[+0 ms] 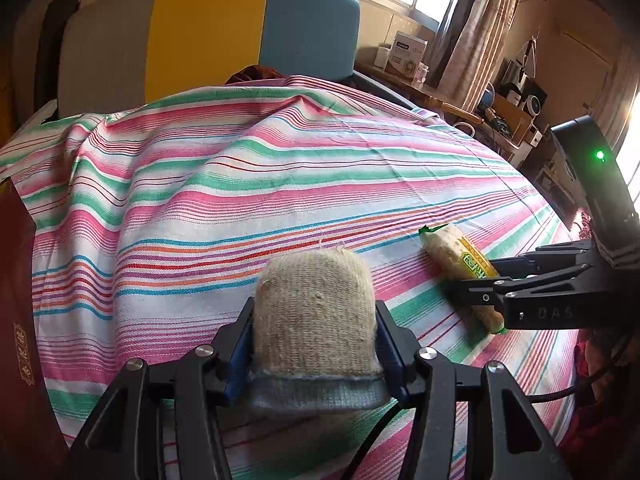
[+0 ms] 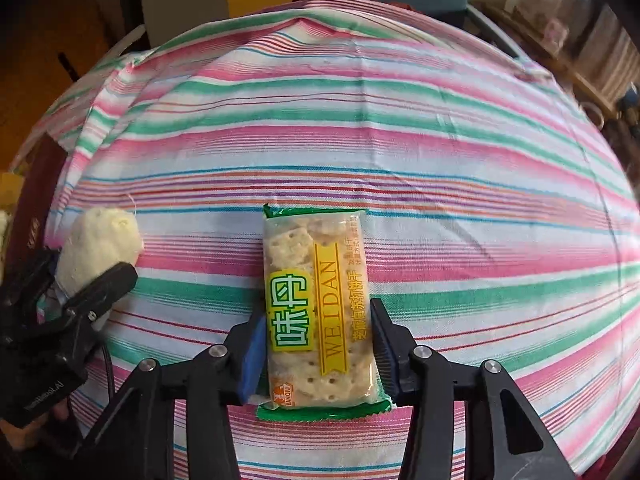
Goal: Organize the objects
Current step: 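Carry the knitted sock bundle with the left gripper into the tray and release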
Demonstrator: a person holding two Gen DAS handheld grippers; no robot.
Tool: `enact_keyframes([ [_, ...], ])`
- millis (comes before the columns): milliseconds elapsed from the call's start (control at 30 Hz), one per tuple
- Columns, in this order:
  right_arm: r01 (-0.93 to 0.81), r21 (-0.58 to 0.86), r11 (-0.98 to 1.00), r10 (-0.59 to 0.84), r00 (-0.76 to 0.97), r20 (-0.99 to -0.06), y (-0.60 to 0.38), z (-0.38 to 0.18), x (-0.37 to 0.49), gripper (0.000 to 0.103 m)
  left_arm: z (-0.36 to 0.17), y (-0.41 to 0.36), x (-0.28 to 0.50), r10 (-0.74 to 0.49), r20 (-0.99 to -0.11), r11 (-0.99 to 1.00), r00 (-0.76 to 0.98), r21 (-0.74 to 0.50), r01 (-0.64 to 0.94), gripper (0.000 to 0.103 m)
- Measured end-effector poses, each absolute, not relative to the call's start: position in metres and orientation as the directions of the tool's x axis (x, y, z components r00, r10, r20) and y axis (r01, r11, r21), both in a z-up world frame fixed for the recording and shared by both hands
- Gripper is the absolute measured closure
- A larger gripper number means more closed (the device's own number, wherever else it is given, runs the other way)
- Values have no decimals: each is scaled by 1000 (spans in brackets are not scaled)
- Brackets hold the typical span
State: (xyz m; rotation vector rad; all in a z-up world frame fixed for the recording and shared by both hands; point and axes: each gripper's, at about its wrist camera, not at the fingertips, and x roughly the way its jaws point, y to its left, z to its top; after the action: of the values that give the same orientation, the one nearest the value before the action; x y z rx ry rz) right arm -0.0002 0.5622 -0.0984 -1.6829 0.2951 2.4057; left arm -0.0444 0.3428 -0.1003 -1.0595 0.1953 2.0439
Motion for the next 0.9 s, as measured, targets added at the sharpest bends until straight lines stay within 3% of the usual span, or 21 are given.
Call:
enact_keyframes([
  [633, -241, 28, -970, 62, -358, -932, 549, -108, -7, 52, -98, 347, -41, 555, -756, -674, -346, -165, -720, 52],
  [900, -230, 24, -973, 64, -369, -927, 548, -109, -10, 50, -61, 326, -30, 532, -730, -705, -428, -103, -702, 52],
])
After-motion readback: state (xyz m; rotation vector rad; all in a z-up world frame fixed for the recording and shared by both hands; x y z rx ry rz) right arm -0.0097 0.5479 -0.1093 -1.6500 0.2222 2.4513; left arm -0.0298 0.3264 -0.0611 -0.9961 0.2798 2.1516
